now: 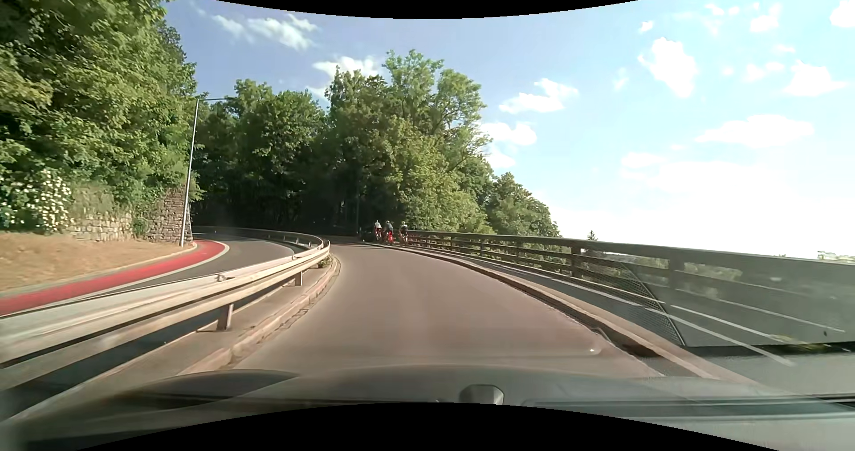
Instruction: Follow the waypoints while adhering to traffic rules and regulations
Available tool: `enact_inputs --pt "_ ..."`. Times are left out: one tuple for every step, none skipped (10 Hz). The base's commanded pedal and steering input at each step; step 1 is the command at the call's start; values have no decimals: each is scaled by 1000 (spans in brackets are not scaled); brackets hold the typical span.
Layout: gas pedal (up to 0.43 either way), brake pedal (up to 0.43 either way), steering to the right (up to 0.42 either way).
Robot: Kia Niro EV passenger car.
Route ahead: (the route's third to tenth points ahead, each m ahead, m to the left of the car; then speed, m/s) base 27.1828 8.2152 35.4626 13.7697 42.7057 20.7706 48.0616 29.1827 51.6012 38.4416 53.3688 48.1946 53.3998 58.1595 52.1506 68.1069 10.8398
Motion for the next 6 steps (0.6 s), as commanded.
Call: enact_inputs --pt "59 6 -49" --pt "59 6 -56" --pt "59 6 -63" --pt "59 6 -68" --pt "59 6 -72" --pt "59 6 -78"
